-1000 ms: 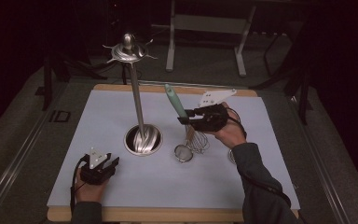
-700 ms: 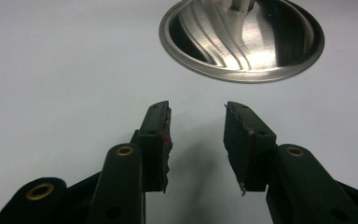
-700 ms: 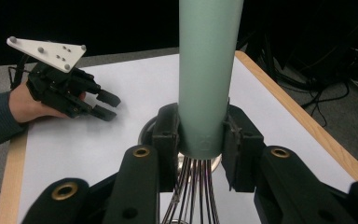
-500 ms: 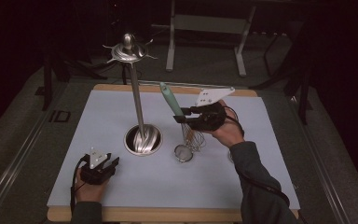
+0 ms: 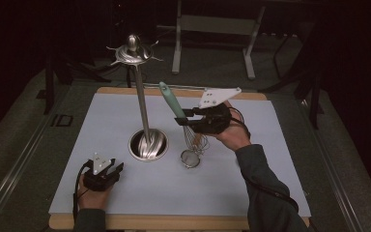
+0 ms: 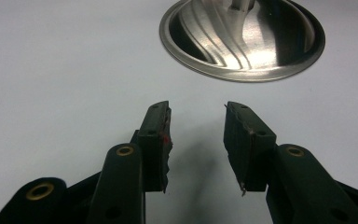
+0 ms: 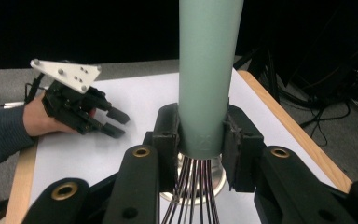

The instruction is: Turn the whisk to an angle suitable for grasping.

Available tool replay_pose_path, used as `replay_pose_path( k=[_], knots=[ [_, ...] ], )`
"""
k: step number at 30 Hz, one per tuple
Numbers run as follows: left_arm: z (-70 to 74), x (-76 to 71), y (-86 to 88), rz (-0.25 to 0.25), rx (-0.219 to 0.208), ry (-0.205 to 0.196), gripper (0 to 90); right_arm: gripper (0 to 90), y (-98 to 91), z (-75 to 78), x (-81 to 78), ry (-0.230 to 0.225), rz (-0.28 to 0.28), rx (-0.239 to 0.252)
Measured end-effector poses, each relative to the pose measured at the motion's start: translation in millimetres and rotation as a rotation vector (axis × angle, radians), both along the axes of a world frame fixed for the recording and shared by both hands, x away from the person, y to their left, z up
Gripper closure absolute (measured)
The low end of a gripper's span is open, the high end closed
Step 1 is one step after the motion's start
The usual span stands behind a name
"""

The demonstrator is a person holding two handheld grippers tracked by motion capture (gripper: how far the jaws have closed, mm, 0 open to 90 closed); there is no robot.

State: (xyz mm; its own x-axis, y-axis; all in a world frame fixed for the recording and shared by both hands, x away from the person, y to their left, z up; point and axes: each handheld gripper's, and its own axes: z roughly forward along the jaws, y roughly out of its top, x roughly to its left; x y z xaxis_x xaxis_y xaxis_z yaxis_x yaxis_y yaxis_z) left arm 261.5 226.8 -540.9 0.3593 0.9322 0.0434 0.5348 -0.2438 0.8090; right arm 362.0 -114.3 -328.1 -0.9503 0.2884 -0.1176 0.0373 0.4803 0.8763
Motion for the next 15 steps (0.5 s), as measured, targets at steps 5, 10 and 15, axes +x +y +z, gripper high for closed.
replay_pose_path(
  k=[5, 10, 15],
  knots=[
    [0.0, 0.0, 0.0, 0.0, 0.001, 0.001, 61.4, 69.1, 4.3, 4.1, -1.8, -0.008, 0.008, 0.008],
    [0.1, 0.1, 0.2, 0.001, 0.0, 0.002, 61.4, 69.1, 8.7, 7.3, -2.5, -0.013, 0.014, 0.0],
    [0.1, 0.2, 0.3, 0.002, 0.002, 0.003, 61.4, 69.1, 12.2, 13.4, -4.2, -0.03, 0.023, -0.006]
  ],
)
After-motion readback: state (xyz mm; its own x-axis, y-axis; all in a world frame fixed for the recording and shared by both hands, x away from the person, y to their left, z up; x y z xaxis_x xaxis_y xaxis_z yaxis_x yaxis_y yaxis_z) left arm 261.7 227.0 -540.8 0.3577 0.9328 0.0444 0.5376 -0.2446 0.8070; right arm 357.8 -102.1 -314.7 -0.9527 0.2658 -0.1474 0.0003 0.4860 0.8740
